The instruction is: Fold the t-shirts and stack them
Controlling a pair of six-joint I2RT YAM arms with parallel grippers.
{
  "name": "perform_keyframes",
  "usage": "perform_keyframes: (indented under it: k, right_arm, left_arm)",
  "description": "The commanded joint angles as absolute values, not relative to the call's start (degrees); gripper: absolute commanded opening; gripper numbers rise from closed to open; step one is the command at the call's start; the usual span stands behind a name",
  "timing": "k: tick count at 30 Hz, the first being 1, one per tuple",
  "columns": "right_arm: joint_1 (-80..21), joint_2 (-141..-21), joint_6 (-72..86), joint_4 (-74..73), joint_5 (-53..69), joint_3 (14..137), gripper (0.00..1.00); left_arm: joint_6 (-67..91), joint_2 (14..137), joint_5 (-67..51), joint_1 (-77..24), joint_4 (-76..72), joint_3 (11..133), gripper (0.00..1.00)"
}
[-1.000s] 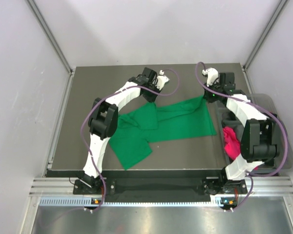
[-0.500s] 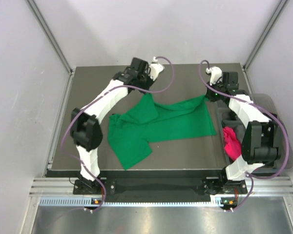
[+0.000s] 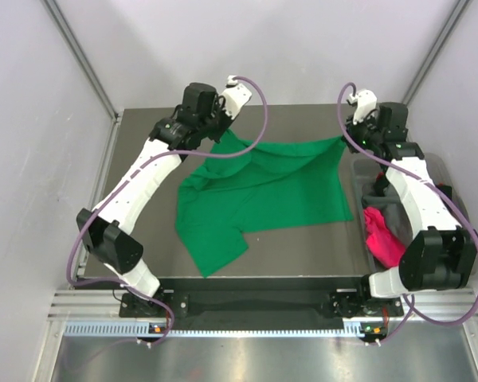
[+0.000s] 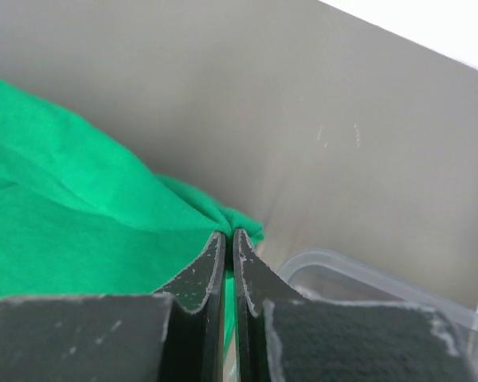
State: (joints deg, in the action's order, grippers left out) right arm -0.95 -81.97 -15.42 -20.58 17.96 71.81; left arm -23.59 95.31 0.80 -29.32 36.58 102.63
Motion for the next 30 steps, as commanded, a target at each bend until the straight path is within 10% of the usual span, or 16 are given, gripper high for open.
perform_keyframes:
  k: [1,14,20,24,30]
  right_arm:
    - [-0.44,-79.63,-15.73,-21.53,18.54,74.97,0.00]
    - [-0.44,-86.03,-15.21,-17.58,18.98,72.15,0.00]
    - [-0.44,-91.58,-13.01,-17.23,20.65,74.97,0.00]
    - [-0.53,-91.67,-13.36,-16.09,20.74,73.74,0.00]
    - [-0.44,-91.41,-12.83,-14.33,21.62,70.76,0.00]
  left_arm:
    - [-25.22,89.56,3.69,-29.27,34.37,99.86,0.00]
    - [-36.44,109.10,12.54,-26.99,9.59,95.27,0.00]
    - [-23.25,129.48,27.26,-23.64,23.01,127.52,0.32]
    - [-23.28,114.90,19.26,-27.50,5.24,99.85,0.59]
    - [-21.36,117.06,7.83,-33.83,20.10,104.49,0.49]
